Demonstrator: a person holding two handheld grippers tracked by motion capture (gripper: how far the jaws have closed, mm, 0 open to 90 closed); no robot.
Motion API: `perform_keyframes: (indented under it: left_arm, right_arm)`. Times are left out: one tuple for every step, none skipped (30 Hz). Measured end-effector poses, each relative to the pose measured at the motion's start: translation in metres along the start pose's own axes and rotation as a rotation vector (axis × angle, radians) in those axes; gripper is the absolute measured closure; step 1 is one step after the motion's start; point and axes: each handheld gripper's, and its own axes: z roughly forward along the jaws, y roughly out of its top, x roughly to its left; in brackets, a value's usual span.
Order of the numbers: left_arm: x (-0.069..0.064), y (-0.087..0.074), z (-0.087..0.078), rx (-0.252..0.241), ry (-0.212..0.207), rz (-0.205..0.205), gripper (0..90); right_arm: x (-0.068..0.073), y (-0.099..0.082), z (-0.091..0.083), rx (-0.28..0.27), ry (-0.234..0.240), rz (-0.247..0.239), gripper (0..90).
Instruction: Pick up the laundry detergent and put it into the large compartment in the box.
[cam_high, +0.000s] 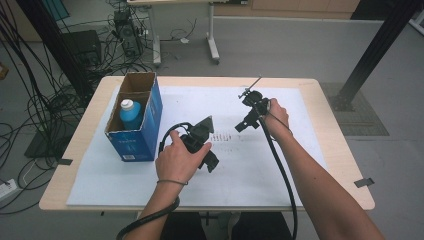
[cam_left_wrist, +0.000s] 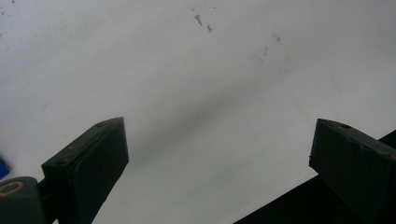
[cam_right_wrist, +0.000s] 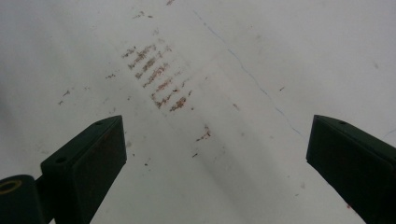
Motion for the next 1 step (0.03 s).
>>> perform_keyframes:
  left_arm:
    - [0.0003, -0.0001, 0.0, 0.0, -0.003, -0.001, 4.9]
  right_arm:
    - [-0.0002, -0.0001, 0.0, 0.001, -0.003, -0.001, 4.3]
